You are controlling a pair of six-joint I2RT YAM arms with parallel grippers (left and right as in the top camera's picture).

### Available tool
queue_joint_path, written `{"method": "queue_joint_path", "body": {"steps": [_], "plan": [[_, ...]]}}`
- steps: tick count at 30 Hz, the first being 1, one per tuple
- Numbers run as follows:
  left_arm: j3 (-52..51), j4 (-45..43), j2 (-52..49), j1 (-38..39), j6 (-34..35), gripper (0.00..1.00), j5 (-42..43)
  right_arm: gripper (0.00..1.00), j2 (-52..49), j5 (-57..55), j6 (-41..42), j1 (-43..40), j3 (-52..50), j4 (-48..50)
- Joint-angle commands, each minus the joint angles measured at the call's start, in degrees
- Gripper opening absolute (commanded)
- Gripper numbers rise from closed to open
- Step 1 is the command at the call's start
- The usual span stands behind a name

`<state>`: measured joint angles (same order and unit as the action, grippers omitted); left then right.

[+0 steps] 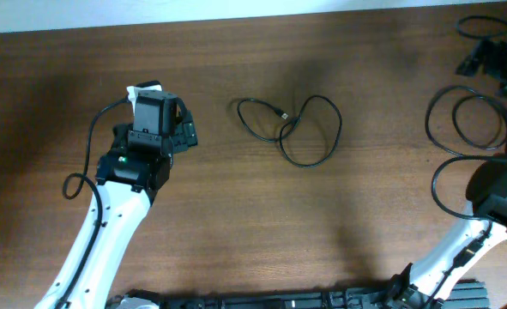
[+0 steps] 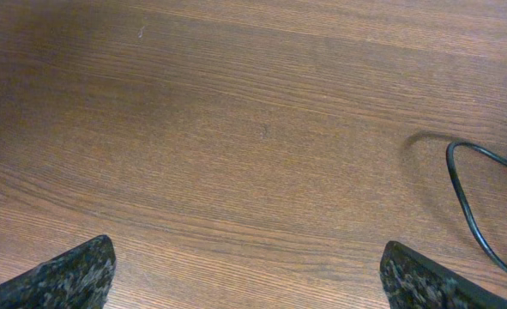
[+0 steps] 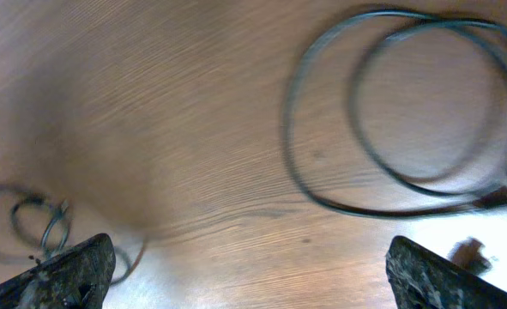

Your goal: Untangle cables

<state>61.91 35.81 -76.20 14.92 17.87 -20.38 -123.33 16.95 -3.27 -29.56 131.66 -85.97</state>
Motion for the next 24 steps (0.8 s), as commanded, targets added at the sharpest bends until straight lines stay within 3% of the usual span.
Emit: {"method": "queue_joint_path", "body": {"steps": [1, 8, 11, 20, 23, 24], "plan": [[0.02, -0.09, 0.02, -0.31, 0.74, 0.99, 0.02, 0.99, 0.04, 4.11, -5.31, 6.32, -0.63, -0.42], [0.02, -0.09, 0.02, -0.31, 0.74, 0.99, 0.02, 0.99, -0.04, 2.60, -7.02, 23.91, -1.36, 2.82], [0.02, -0.09, 0.02, -0.31, 0.74, 0.99, 0.02, 0.99, -0.07, -0.79, -6.99, 29.33, -7.04, 7.17], [0.02, -0.09, 0.02, -0.31, 0.74, 0.99, 0.02, 0.97, -0.07, -1.09, -6.82, 32.22, -26.71, 19.04], [0.02, -0.09, 0.02, -0.31, 0.74, 0.99, 0.02, 0.61, -0.07, -0.57, -6.82, 32.24, -28.83, 20.37], [0.02, -0.09, 0.02, -0.31, 0.74, 0.99, 0.02, 0.58, -0.07, -0.44, -6.82, 32.28, -29.51, 20.81]]}}
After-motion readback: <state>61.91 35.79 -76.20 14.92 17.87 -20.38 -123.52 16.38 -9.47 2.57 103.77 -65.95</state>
